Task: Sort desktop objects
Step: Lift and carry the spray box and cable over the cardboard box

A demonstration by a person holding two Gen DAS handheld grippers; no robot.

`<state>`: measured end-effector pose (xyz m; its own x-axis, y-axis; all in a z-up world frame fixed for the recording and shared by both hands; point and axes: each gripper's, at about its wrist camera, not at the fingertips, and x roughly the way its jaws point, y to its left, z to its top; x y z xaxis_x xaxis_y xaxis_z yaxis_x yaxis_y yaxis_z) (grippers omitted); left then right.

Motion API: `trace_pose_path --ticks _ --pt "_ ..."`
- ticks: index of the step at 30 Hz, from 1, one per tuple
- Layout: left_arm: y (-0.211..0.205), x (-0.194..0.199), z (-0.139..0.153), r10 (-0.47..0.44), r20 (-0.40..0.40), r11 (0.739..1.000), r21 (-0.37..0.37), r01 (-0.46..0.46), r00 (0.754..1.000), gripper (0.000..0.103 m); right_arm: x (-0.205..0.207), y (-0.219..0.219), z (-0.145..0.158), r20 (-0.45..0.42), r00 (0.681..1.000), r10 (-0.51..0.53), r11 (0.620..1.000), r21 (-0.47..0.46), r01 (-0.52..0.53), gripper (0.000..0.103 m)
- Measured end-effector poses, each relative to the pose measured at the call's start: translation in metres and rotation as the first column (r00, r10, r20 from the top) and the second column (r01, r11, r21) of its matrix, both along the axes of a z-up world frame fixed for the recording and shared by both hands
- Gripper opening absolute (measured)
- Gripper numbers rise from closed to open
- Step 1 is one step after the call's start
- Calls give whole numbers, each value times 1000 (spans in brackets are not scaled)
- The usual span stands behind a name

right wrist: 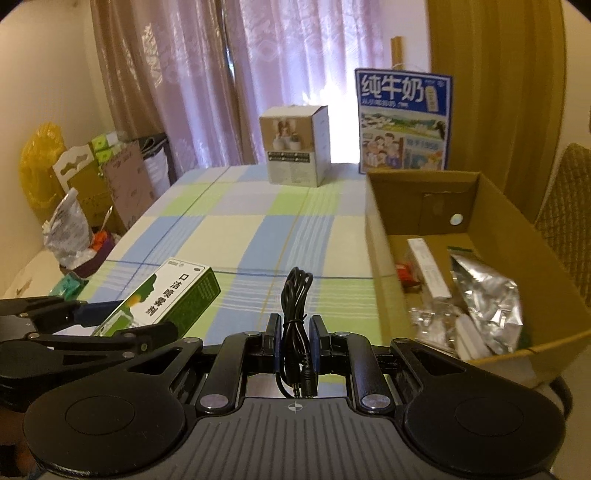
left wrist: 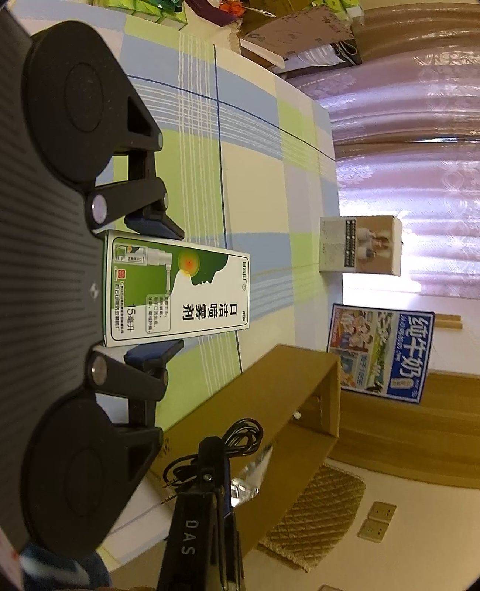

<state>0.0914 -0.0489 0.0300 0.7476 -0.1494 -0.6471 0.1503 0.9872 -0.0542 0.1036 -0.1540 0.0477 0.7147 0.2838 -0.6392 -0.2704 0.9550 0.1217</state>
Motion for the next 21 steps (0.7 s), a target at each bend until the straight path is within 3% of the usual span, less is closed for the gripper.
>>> trace_pose_path --ticks 21 --pt "-79 -35 21 -142 4 990 -18 142 990 51 -44 -90 26 32 988 -150 989 7 150 12"
